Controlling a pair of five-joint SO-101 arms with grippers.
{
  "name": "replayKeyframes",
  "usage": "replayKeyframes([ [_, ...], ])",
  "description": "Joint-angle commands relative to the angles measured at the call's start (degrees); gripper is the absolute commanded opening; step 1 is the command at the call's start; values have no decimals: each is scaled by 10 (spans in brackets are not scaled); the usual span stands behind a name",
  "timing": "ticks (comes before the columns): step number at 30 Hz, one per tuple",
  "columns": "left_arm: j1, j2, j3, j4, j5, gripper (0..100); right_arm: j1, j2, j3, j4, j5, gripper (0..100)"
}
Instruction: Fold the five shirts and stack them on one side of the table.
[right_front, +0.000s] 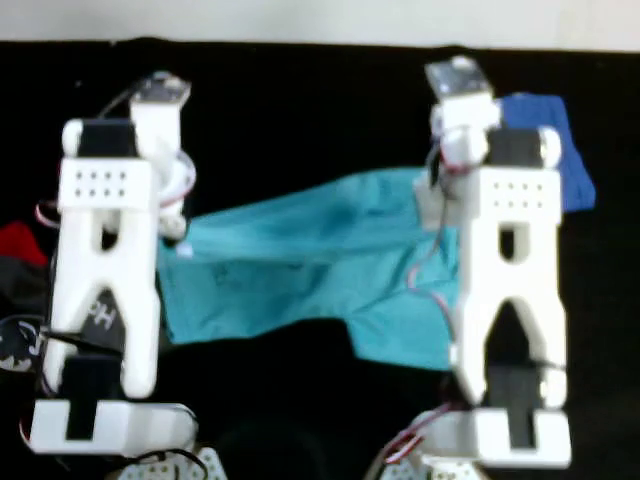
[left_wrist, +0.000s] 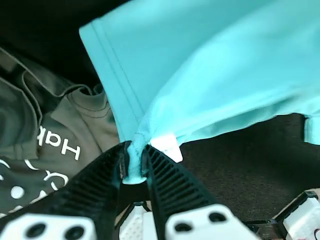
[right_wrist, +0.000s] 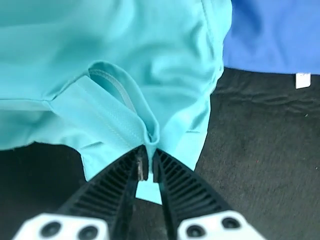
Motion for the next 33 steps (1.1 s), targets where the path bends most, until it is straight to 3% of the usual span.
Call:
replayKeyframes([
  [1, 9, -55, 124, -75, -2, 9, 9, -89, 153, -56, 21, 5],
  [6, 0, -82, 252, -190, -3, 9, 9, -150, 311, -157, 21, 5],
  [12, -4, -86, 301, -207, -3, 14, 9, -160, 357, -183, 21, 13],
  [18, -85, -87, 218, -100, -27, 160, 5, -165, 300, -112, 21, 248],
  [22, -172, -87, 138, -12, -76, 184, 6, -165, 212, -58, 18, 241],
  [26, -254, -80, 127, 5, -114, 184, 6, -164, 139, -37, 18, 240],
  [29, -299, -64, 196, -46, -143, 149, 6, -163, 119, -38, 17, 239],
  [33, -357, -5, 291, -195, -188, 2, 5, -163, 119, -38, 17, 238],
])
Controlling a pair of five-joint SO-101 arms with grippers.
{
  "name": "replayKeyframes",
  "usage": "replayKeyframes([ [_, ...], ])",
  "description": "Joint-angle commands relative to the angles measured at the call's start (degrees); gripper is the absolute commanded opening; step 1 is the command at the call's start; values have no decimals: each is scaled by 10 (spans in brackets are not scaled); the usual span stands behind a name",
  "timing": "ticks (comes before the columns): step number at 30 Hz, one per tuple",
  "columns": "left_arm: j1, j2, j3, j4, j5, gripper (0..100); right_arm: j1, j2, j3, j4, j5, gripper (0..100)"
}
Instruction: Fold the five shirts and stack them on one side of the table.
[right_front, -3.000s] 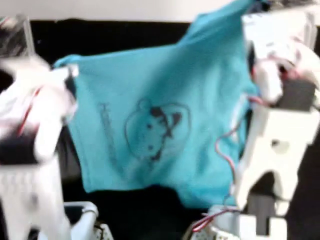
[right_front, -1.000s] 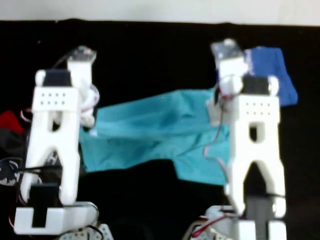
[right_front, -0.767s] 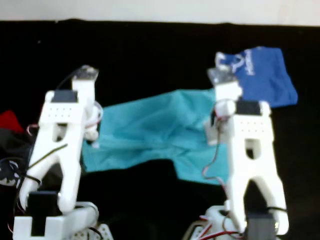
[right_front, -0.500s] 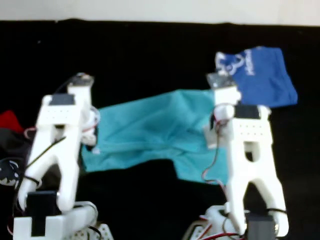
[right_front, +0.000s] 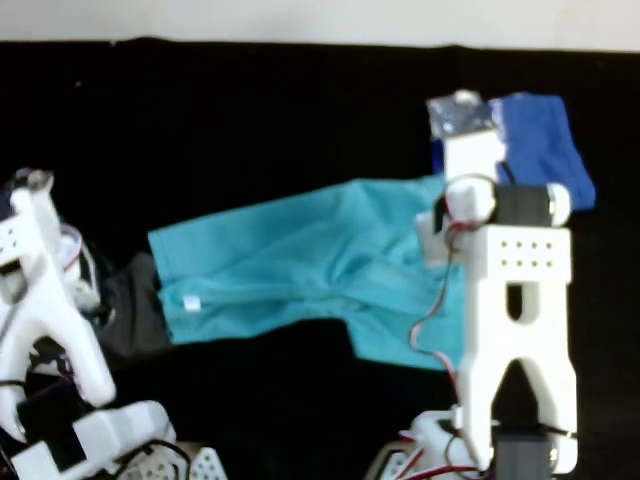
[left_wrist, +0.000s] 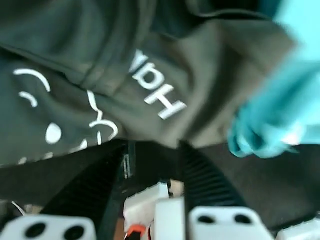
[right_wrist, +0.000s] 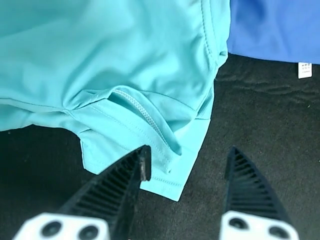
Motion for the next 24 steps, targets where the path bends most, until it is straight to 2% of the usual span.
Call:
replayKeyframes([
  [1, -51, 46, 48, -126, -33, 18, 2, -18, -25, 3, 3, 238],
  [6, -131, 187, -26, -188, -69, 8, 2, -14, -24, 3, 3, 238],
  [11, -241, 340, -255, -195, -67, 8, 2, -16, -24, 4, 3, 238],
  [14, -281, 414, -411, -151, -66, 8, 2, -15, -24, 4, 3, 238],
  [19, -291, 498, -633, -14, -65, 8, 2, -15, -10, 0, 3, 238],
  [24, -292, 545, -799, 55, -10, 8, -12, -19, 22, 0, 3, 238],
])
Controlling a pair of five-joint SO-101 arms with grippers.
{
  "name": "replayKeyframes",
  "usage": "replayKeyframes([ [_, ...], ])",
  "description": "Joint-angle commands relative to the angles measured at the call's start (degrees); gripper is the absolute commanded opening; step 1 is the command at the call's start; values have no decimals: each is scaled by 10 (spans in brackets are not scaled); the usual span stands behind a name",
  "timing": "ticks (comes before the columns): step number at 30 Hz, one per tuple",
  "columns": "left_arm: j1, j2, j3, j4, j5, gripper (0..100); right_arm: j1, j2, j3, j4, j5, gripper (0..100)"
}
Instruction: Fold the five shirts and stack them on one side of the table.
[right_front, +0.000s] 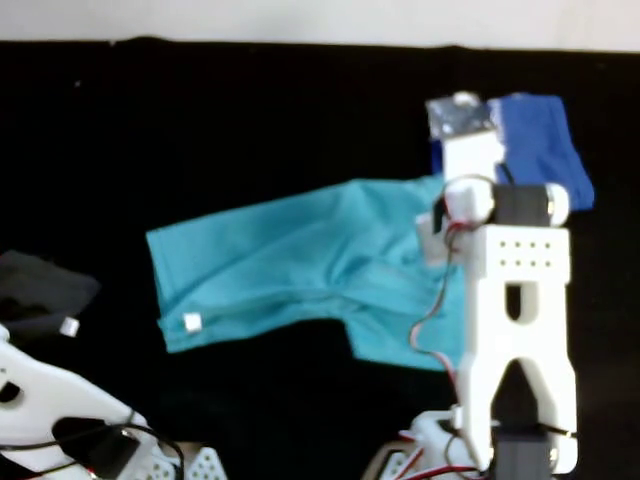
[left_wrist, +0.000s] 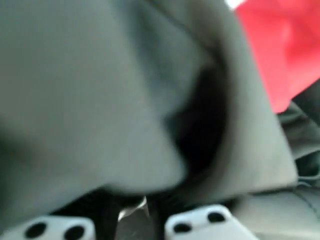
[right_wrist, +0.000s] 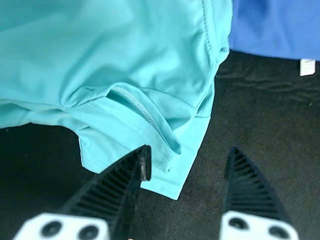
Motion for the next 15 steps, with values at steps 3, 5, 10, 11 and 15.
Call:
replayKeyframes([
  [3, -11, 14, -182, 83, 25, 9, -14, -19, 7, 0, 3, 238],
  [5, 5, 15, -214, 140, 25, 10, -14, -19, 7, 0, 3, 238],
  [10, 47, 13, -238, 166, 49, 15, -19, -19, 6, -7, -25, 238],
  [11, 57, 12, -240, 167, 55, 28, -22, -19, 8, -13, -27, 238],
  [15, 93, -35, -227, 168, 78, 102, -36, -19, 10, -23, -39, 238],
])
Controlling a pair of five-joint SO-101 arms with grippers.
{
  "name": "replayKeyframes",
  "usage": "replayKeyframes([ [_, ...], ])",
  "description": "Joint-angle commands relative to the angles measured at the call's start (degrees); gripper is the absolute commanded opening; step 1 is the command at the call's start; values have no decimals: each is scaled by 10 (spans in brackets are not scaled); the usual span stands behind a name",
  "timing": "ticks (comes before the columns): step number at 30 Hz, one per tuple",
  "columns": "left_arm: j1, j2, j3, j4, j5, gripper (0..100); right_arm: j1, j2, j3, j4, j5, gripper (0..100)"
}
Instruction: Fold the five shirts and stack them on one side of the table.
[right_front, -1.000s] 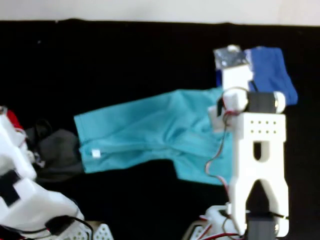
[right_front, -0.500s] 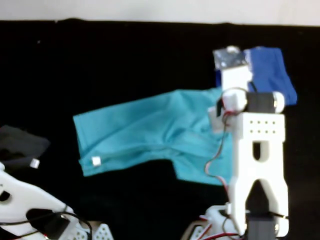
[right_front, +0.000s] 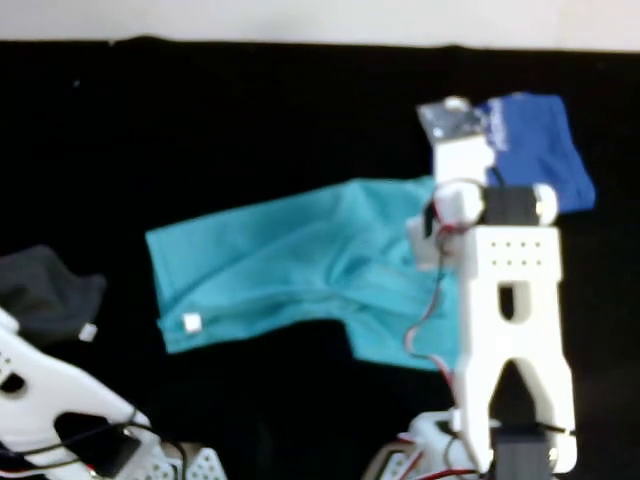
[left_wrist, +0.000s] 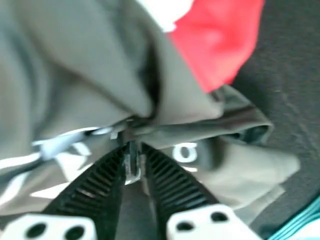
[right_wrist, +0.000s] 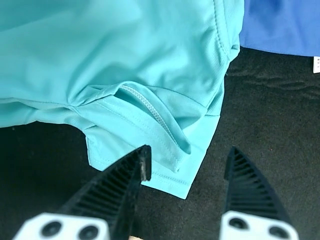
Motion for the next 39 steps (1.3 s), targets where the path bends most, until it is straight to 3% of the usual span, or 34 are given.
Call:
replayKeyframes([
  [1, 39, -76, 3, 11, 23, 111, -18, -19, 1, -14, -16, 238],
  [7, 130, -223, 139, 11, 62, 33, -24, -18, 1, -15, -15, 238],
  [10, 210, -282, 255, 9, 65, 14, -24, -14, 1, -15, -15, 238],
  [15, 368, -330, 413, 1, 135, 8, -24, -14, 2, -15, -15, 238],
  [21, 489, -330, 521, -101, 200, 8, -24, -14, 3, -14, -15, 238],
  [26, 507, -329, 615, -201, 200, 8, -24, -13, 14, -15, -15, 238],
  [32, 504, -329, 735, -336, 194, 8, -24, -19, 180, -116, -11, 238],
  [39, 458, -328, 767, -425, 120, 8, -5, -19, 298, -215, 13, 238],
])
